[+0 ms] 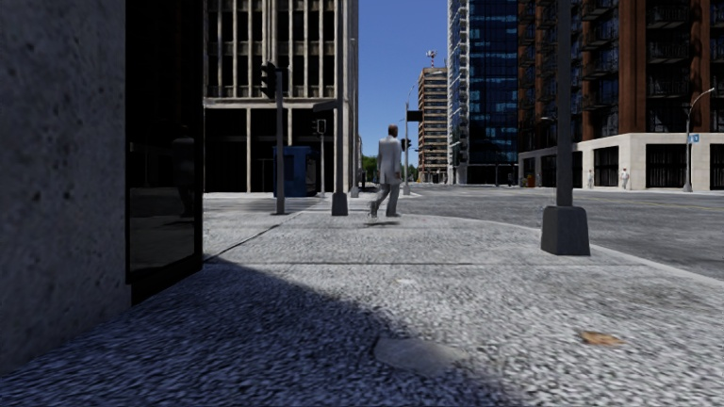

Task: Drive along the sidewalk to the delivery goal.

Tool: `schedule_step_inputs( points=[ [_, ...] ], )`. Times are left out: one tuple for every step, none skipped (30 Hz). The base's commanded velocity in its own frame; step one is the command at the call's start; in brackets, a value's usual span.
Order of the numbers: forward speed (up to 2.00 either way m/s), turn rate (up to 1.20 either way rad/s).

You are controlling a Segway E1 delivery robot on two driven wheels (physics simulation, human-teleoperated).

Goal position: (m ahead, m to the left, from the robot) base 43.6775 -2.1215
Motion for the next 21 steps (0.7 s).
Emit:
schedule_step_inputs(
  points=[
    [2.0,0.0],
    [2.0,0.0],
    [2.0,0.0],
    [2.0,0.0],
    [2.0,0.0],
    [2.0,0.0],
    [2.0,0.0],
    [2.0,0.0],
    [2.0,0.0],
    [2.0,0.0],
    [2.0,0.0],
    [2.0,0.0],
    [2.0,0.0],
    [2.0,0.0],
    [2.0,0.0],
    [2.0,0.0],
    [2.0,0.0],
    [2.0,0.0],
    [2.0,0.0],
    [2.0,0.0],
    [2.0,0.0]
  ],
)
